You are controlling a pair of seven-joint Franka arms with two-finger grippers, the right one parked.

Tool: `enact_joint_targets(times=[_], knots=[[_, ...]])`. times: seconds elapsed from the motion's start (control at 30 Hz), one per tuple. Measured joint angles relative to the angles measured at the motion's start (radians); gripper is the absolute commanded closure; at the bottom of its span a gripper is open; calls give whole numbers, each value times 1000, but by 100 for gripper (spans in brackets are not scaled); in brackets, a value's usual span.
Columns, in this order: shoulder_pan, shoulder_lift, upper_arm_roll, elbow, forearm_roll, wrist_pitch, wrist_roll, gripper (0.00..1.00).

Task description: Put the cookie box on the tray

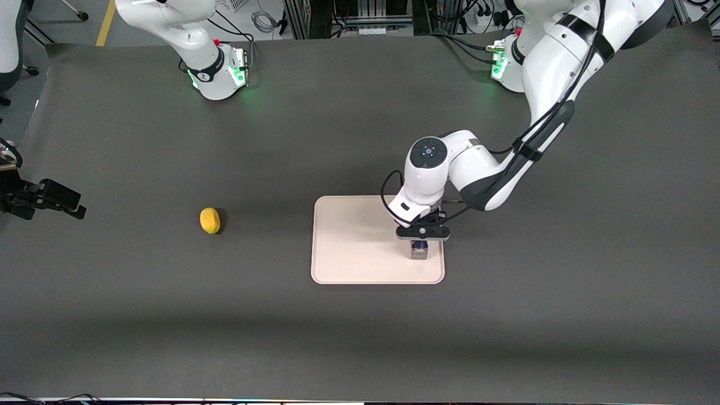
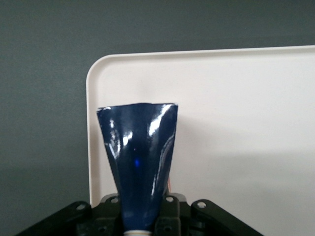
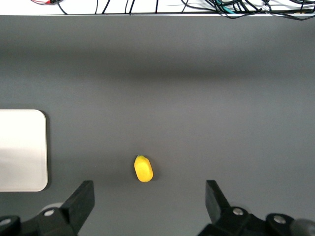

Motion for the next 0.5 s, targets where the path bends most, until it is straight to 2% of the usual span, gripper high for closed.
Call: enact_joint_targets(times=[0.5], knots=[[9,-5,5,25,-2,4,-1,0]])
